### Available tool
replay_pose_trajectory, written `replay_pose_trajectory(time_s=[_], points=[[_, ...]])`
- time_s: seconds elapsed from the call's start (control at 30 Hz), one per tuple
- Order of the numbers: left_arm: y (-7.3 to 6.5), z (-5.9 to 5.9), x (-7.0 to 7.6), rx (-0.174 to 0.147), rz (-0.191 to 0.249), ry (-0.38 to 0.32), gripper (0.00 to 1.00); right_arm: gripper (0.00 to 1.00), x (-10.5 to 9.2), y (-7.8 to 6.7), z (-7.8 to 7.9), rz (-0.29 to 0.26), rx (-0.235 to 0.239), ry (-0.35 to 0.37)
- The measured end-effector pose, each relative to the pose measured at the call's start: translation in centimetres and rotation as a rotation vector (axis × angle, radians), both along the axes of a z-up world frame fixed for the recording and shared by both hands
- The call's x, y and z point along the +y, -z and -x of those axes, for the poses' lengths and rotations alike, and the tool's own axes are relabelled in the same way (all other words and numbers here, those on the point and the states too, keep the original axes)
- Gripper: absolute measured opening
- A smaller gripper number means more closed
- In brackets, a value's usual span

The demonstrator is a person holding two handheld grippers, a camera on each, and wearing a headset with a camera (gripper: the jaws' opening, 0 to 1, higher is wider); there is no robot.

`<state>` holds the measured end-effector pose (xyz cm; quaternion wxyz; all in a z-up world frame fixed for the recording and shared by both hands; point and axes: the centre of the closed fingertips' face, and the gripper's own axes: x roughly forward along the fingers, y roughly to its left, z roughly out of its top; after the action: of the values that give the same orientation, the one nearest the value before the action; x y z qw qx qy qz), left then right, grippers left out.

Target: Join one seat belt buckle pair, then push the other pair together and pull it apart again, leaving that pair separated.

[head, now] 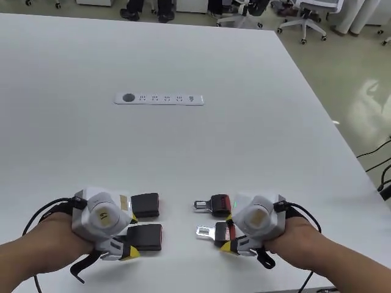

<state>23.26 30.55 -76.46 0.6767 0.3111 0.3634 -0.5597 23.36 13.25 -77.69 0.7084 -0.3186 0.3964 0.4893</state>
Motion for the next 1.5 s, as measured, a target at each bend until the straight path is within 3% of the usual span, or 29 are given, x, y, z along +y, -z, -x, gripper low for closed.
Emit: replay_pose_trajectory(time_s=[0.13,0.2,0.4,0.47,0.57,0.63,0.83,0.9,1.23,1.5], points=[[0.3,0.1,-0.1,-0.001,-0.02,0.035,0.38,0.33,-0.2,0.0,0.2,0.001,0.021,-0.005],[0.2,-0.1,-0.3,-0.019,-0.015,0.045,0.34,0.33,-0.2,0.2,0.3,0.005,0.024,-0.014],[0.6,0.2,-0.5,-0.008,-0.028,0.057,0.34,0.33,0.0,0.6,0.3,0.0,0.061,-0.053],[0.9,0.3,-0.4,-0.034,-0.064,0.093,0.34,0.33,0.1,0.5,0.4,-0.01,0.06,-0.085],[1.3,0.6,-0.4,-0.044,-0.088,0.111,0.34,0.33,0.1,0.5,0.3,-0.019,0.069,-0.085],[1.4,0.4,-0.6,-0.045,-0.066,0.116,0.34,0.33,0.2,0.3,0.4,-0.033,0.055,-0.115],[1.4,0.4,-0.7,-0.041,-0.02,0.108,0.33,0.33,0.3,0.6,0.2,-0.036,0.054,-0.115],[1.1,0.6,-0.8,-0.036,-0.02,0.108,0.33,0.33,0.4,0.6,0.4,-0.025,0.043,-0.158],[1.5,0.3,-0.7,0.001,-0.022,0.087,0.33,0.33,1.3,0.6,0.4,-0.015,0.058,-0.171],[1.7,0.3,-0.5,0.002,-0.037,0.086,0.33,0.33,4.3,0.8,0.6,-0.06,0.049,-0.161]])
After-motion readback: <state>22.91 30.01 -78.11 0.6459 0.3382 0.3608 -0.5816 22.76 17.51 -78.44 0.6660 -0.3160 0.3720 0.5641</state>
